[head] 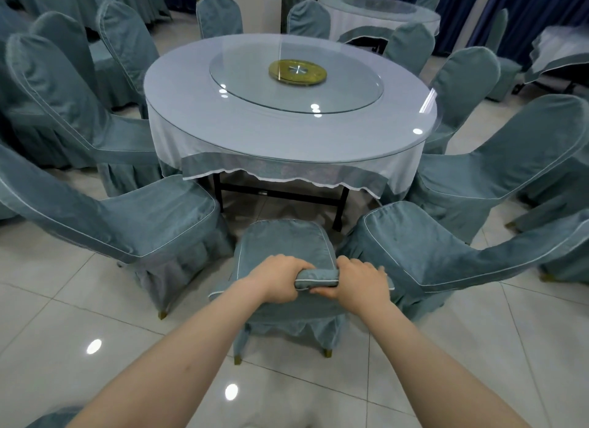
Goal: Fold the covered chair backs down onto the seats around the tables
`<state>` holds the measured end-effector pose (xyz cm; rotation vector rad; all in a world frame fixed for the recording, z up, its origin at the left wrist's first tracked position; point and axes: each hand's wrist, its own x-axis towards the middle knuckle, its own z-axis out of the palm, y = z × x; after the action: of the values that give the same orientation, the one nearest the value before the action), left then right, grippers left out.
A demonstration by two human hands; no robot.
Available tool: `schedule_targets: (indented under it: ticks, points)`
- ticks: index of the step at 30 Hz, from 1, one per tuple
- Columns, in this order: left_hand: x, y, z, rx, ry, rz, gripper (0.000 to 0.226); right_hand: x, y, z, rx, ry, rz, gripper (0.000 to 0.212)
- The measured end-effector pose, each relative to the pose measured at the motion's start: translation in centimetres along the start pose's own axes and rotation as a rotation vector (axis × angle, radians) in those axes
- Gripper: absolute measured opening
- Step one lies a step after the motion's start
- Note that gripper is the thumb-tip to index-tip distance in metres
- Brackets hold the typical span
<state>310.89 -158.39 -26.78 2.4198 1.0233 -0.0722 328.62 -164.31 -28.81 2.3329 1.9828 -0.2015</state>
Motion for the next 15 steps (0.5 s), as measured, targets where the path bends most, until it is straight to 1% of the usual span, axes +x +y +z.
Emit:
schedule_targets:
  ticks: [1,3,8,12,15]
  points:
    - [-0.1,0.0,0.2,0.011,0.036,-0.007,0.049,-0.2,-0.2,0.1,0.034,-0.014,0.037,0.077]
    - [-0.3,0.0,0.1,0.029,0.053,-0.005,0.046,-0.4,-0.6,0.3,0.075,-0.019,0.073,0.078]
    - [-1.2,-0.5,-0.9,0.04,-0.002,0.003,0.045,-0.5,-1.7,0.3,0.071,-0.051,0.076,0.082]
    - [-2.1,-1.2,-1.3,0.045,-0.013,-0.001,0.046,-0.8,-2.7,0.5,0.103,-0.087,0.093,0.077]
    - [-2.2,-1.4,-1.1,0.041,-0.031,-0.001,0.05,-1.2,-3.1,0.3,0.125,-0.109,0.106,0.076]
